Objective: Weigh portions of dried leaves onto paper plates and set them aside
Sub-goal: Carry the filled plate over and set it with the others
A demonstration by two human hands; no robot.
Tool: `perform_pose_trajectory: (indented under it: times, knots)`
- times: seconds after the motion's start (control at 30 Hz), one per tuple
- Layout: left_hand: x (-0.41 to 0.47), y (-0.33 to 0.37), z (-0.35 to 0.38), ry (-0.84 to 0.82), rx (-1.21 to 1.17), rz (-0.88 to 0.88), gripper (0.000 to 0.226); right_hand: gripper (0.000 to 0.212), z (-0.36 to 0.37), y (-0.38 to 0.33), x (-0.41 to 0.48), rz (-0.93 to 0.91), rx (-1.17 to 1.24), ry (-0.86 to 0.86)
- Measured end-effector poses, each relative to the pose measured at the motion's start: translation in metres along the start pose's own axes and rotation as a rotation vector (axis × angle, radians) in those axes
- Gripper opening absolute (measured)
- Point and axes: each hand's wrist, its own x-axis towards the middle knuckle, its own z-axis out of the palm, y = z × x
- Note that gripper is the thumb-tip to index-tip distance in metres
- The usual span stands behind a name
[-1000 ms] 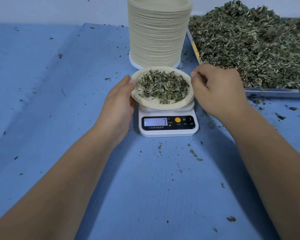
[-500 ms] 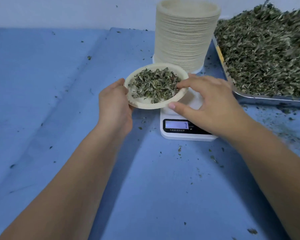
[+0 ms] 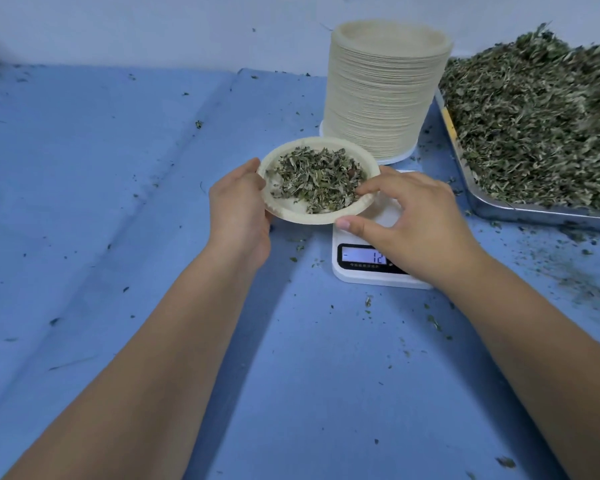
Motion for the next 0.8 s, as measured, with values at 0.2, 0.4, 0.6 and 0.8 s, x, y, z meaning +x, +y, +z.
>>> perform_pose_trajectory:
  times: [0.2, 0.4, 0.6, 0.8]
  knots:
    - [0.018, 0.027, -0.037, 0.036, 0.037, 0.055, 0.049, 0.053, 0.028, -0.039, 0.021, -0.029, 0.028, -0.035]
    - [0.064, 0.067, -0.114, 0.219, 0.093, 0.101, 0.027, 0.053, 0.104, -0.105, 0.069, -0.114, 0.044, -0.232]
    - [0.135, 0.102, -0.191, 0.359, 0.263, 0.124, 0.028, 0.051, 0.196, -0.161, 0.129, -0.193, 0.068, -0.391]
    - [0.226, 0.142, -0.251, 0.461, 0.341, 0.097, 0.030, 0.046, 0.275, -0.200, 0.214, -0.226, 0.197, -0.455]
